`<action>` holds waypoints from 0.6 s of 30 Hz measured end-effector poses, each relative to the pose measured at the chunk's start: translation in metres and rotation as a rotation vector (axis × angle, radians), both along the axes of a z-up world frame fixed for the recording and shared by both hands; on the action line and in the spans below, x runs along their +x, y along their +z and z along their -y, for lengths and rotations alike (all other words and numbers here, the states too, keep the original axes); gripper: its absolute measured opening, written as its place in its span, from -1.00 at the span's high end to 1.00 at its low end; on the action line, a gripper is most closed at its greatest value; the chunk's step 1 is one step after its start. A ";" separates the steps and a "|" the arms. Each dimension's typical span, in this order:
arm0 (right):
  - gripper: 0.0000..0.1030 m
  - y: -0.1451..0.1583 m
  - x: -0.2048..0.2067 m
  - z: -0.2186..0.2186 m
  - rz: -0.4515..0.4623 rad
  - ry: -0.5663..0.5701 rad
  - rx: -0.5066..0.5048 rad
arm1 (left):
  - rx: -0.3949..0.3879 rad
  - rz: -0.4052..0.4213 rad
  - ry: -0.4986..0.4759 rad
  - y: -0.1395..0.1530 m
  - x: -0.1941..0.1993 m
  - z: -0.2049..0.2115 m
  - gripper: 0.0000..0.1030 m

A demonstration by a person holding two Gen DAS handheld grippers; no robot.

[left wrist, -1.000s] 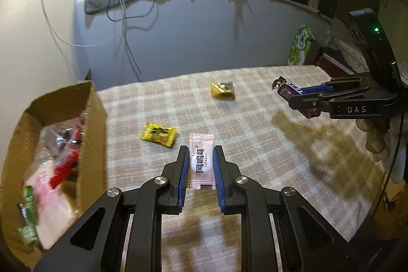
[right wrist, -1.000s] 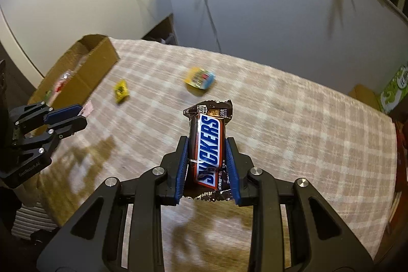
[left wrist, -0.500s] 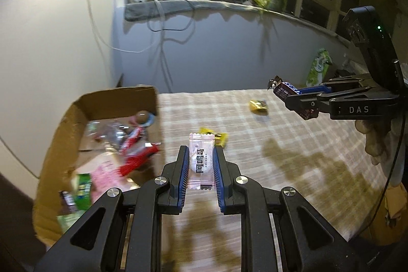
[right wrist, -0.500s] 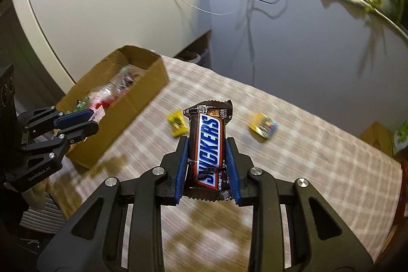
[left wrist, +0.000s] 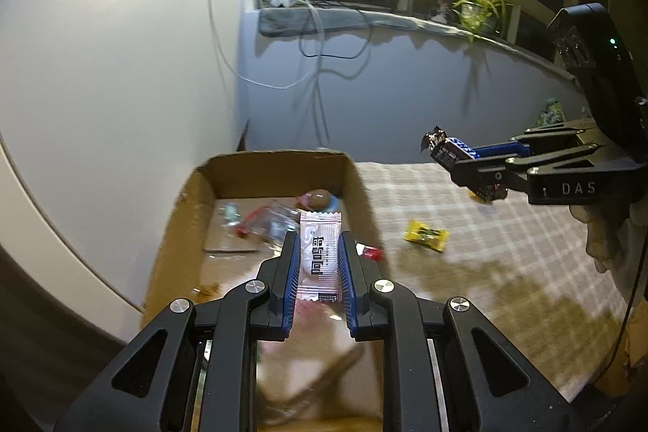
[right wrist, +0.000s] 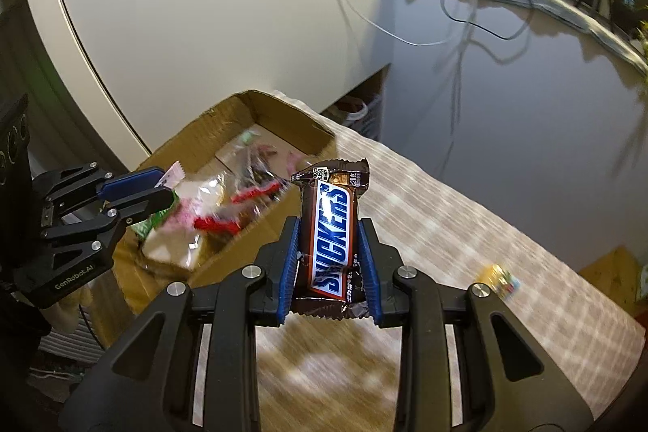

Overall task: Organize snacks
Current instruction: 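Carry the pink candy into the box with the left gripper while the right lowers the Snickers there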

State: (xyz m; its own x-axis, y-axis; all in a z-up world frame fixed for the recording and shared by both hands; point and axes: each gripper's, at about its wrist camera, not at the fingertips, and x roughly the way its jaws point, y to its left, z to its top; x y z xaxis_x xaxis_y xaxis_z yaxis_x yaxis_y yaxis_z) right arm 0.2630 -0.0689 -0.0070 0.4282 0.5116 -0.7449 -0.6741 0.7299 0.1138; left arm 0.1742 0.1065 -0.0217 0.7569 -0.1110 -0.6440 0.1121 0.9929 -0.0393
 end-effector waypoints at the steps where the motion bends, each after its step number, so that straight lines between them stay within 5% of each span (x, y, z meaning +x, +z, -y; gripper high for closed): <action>1: 0.43 -0.001 0.002 -0.007 -0.001 0.009 -0.001 | -0.001 0.000 0.007 0.000 0.002 -0.004 0.66; 18: 0.43 -0.016 0.037 -0.071 -0.036 0.082 -0.019 | 0.018 -0.028 0.071 -0.006 0.036 -0.039 0.66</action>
State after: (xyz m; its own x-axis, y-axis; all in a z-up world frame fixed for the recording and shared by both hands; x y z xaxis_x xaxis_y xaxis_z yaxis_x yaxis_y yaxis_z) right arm 0.3004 0.0023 -0.0229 0.3583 0.5292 -0.7691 -0.7272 0.6749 0.1256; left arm 0.2104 0.1452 -0.0280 0.7443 -0.0455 -0.6663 0.0403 0.9989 -0.0233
